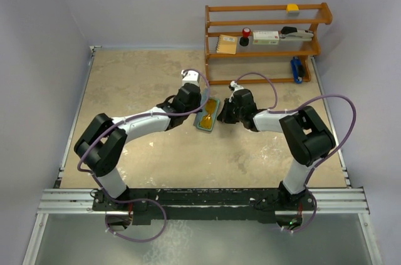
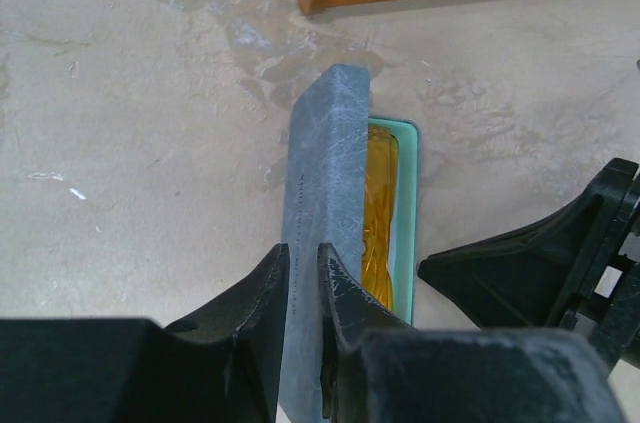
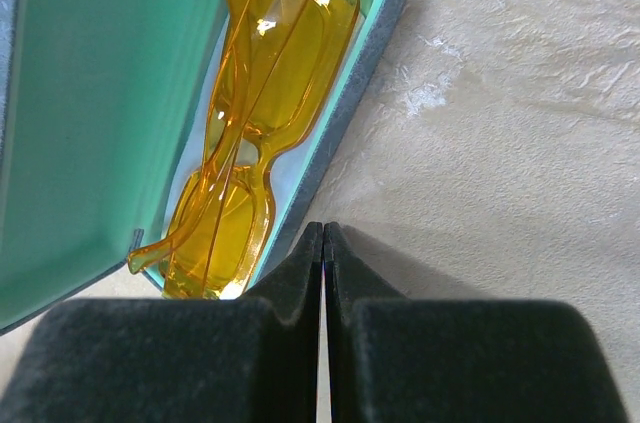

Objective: Organize the sunglasses
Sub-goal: Close the sunglasses case at the center of the board.

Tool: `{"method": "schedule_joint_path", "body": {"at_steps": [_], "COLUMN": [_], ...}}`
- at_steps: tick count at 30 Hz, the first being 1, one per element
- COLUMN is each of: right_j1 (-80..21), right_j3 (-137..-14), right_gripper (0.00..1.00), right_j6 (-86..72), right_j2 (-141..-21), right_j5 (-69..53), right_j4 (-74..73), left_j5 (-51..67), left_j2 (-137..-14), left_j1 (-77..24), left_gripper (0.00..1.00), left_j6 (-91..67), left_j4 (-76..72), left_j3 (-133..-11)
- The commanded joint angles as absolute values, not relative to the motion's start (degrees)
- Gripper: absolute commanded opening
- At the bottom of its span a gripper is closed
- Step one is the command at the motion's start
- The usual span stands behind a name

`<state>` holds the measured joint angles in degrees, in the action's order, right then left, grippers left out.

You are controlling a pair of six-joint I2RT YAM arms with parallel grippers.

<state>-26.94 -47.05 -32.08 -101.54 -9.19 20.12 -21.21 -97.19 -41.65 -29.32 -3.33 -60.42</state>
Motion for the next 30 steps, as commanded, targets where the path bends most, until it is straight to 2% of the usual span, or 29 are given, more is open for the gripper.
{"method": "schedule_joint_path", "body": {"at_steps": [1,15,24,30], "right_j1": [-26.72,-26.72,-26.72,-26.72], "right_j3": [-48.16,-48.78,-49.2,-49.45], "right_gripper": [0.0,0.0,0.0,0.0], "right_j6": [-31.88,-31.75,-31.63,-31.55], "right_j2": [-102.49,-102.88,-103.35,-103.64], "right_j5": [-9.32,-9.78,-10.39,-10.2], "right_j4": [19.79,19.52,19.45,19.26], "left_j5": [-16.27,-12.03,-11.24,-7.54], "left_j2": [-97.15,-99.59,-100.97,-103.92], "left_j1": [-40.42,-39.94,-39.86,-39.95], "left_gripper": [0.13,0.11,0.03,0.01], "left_j6": [-29.52,-30.14,-30.13,-31.68], "left_j4": [-8.64,-9.63,-9.06,-10.76], "left_j3": [-60.82,-60.23,-60.72,-60.51]}}
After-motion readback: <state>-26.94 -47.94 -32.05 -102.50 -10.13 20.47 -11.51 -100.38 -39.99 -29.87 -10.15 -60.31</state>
